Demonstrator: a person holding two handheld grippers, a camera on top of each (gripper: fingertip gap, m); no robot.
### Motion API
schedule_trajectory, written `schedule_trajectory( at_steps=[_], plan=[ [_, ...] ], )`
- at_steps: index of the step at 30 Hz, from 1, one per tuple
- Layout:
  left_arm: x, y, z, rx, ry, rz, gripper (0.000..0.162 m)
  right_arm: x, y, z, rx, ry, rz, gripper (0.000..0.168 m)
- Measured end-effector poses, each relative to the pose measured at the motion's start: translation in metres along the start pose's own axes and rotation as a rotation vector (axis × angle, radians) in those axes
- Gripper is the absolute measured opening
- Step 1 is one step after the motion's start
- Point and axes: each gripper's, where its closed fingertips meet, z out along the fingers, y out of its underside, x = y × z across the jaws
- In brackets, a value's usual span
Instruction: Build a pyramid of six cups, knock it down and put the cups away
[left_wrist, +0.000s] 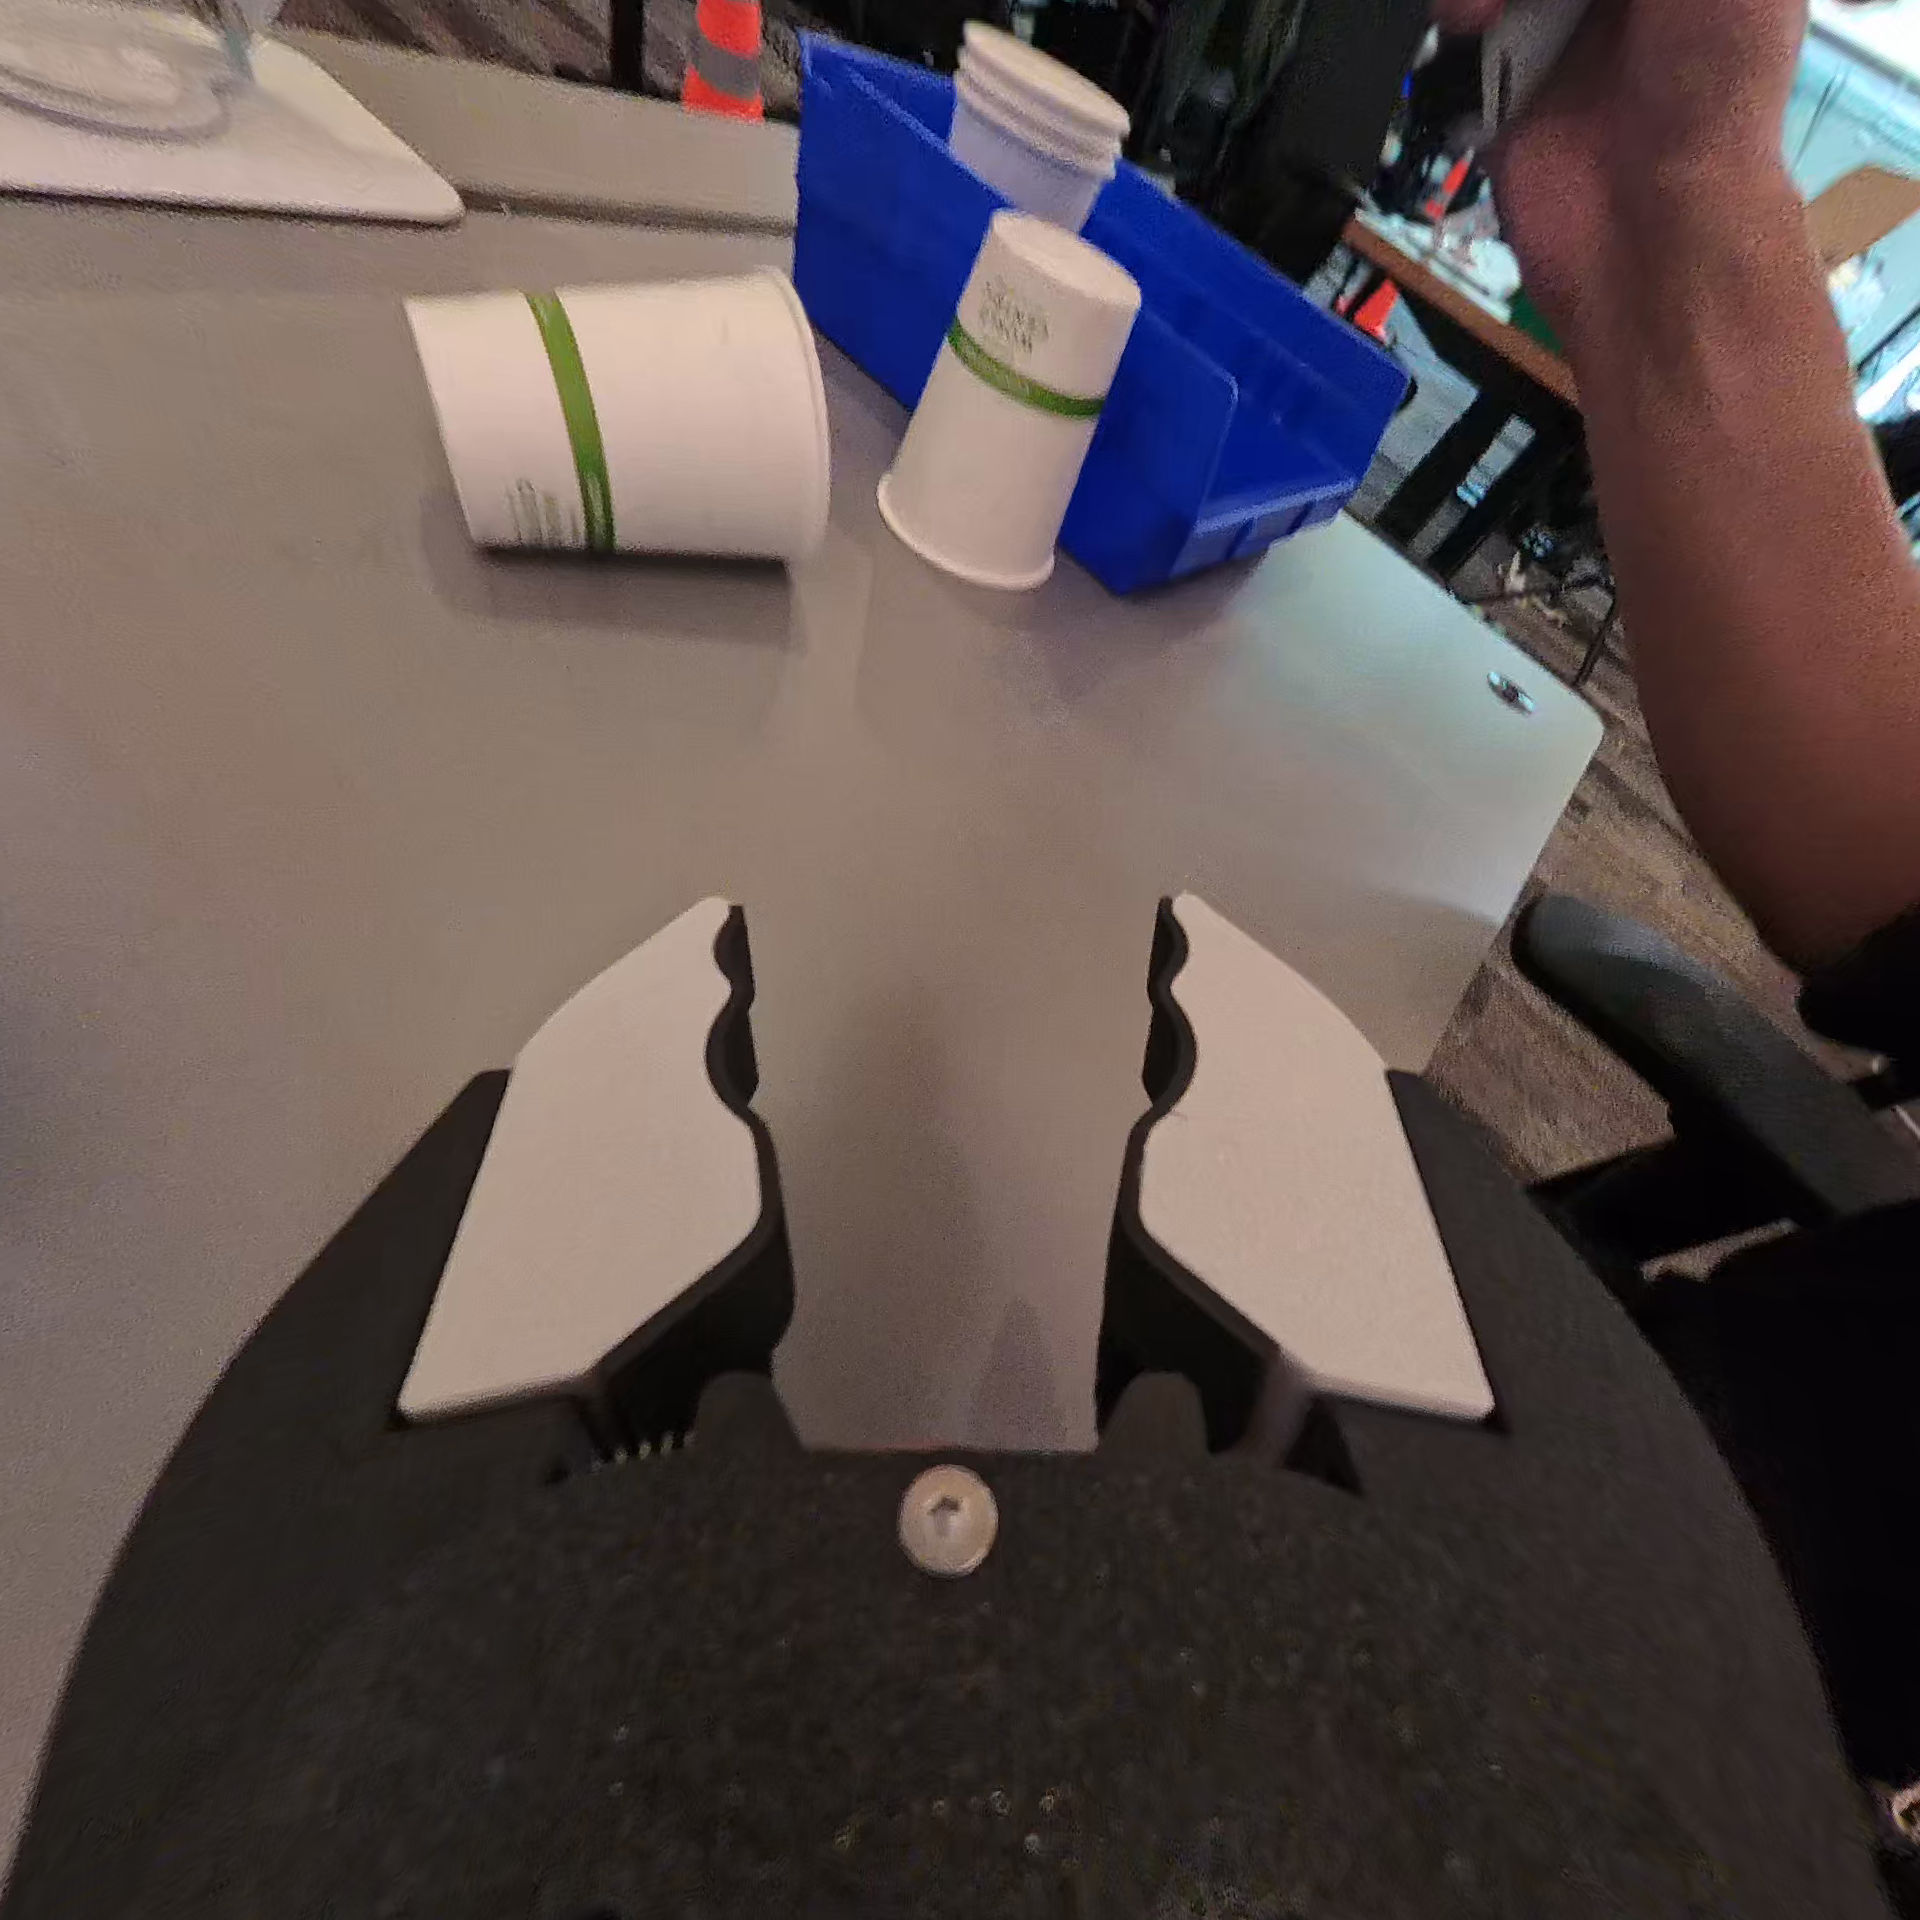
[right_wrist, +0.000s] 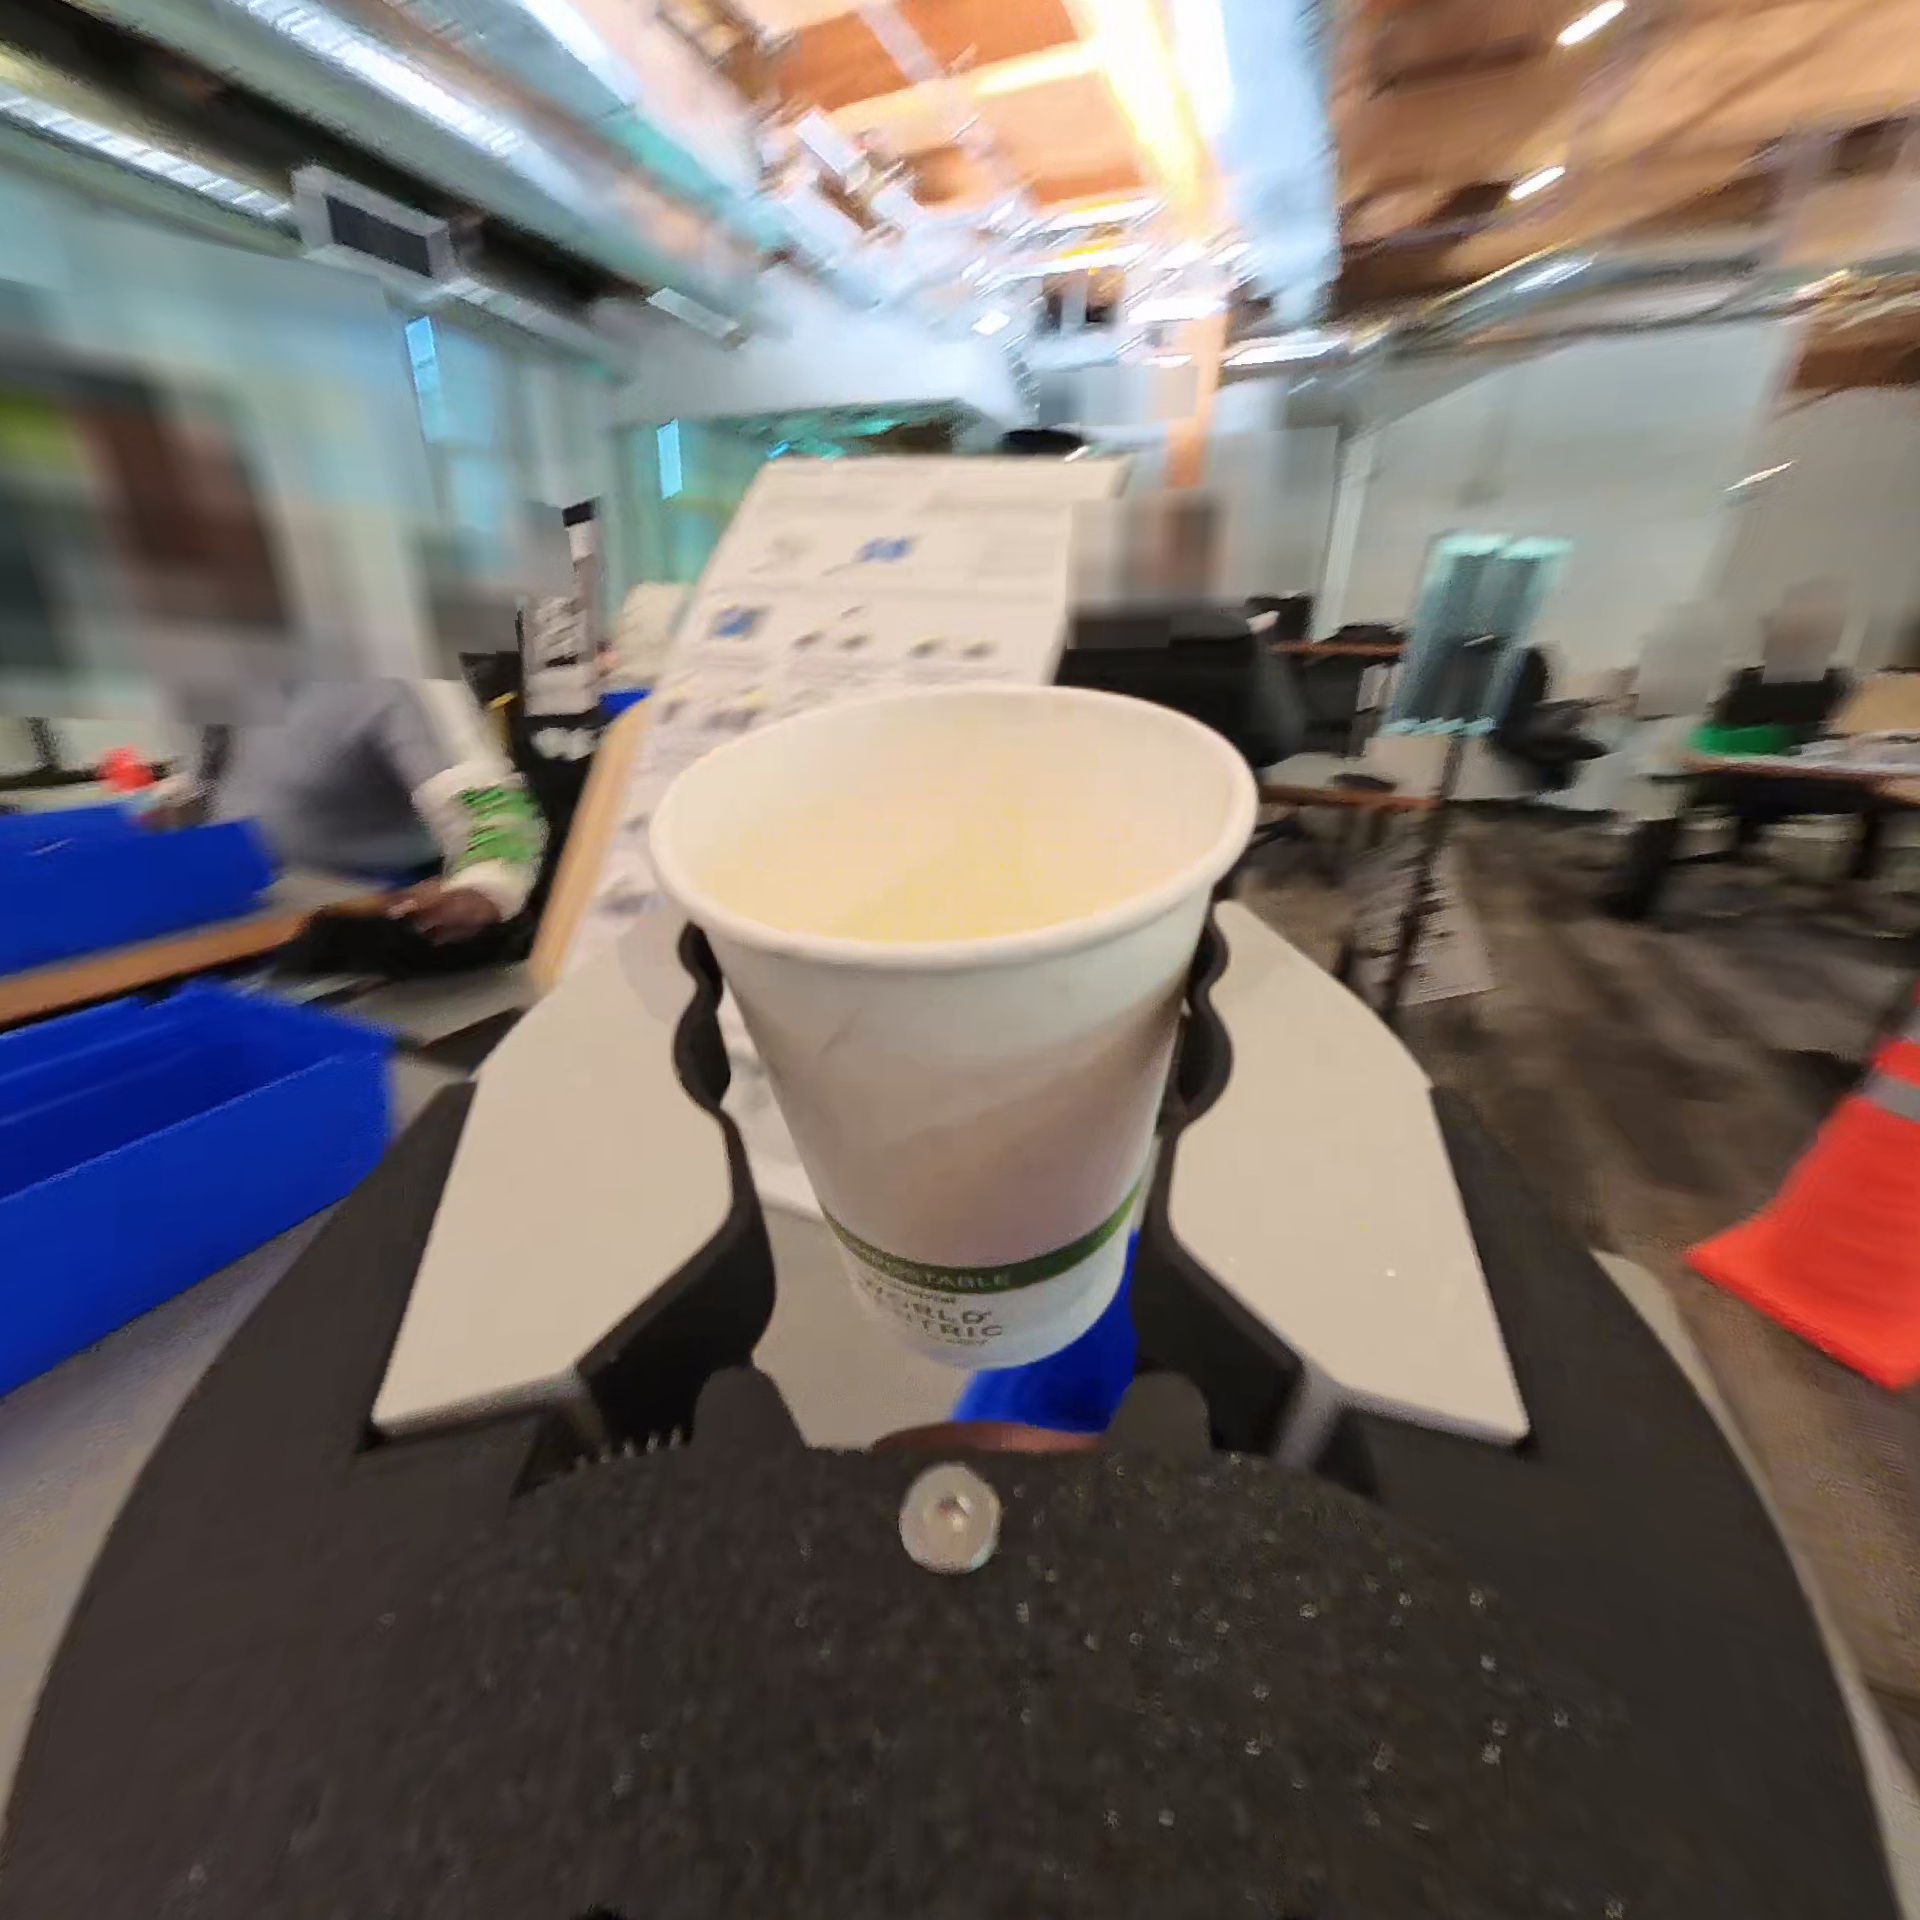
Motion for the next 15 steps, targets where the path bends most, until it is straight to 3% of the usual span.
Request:
schedule_trajectory(
  at_steps=[3,7,15],
  plan=[
    [-0.001,0.008,0.002,-0.012,-0.001,-0.009,0.07,0.058,0.012,0.015,0.011,0.147,-0.006,0.085],
    [0.009,0.011,0.008,-0.044,0.081,-0.044,0.069,0.101,0.065,0.042,-0.097,0.227,0.02,0.085],
    [0.006,0.019,0.01,-0.105,0.062,0.037,0.069,0.125,0.172,0.055,-0.427,0.279,0.111,0.088]
  ],
)
